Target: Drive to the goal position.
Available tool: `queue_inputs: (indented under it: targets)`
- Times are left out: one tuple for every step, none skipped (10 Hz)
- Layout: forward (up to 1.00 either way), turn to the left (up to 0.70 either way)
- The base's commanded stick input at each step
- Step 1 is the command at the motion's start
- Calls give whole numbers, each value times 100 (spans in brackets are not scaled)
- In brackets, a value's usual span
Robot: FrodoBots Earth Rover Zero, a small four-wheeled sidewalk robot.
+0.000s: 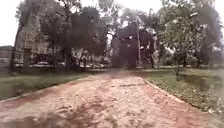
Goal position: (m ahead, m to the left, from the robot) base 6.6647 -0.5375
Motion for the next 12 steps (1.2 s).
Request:
queue_inputs:
  targets:
    - [70,0]
    - [70,0]
    - [70,0]
    - [70,0]
    - [70,0]
    - [70,0]
    - [70,0]
    - [70,0]
    - [70,-4]
    - [70,-21]
    - [70,-33]
    - [70,-24]
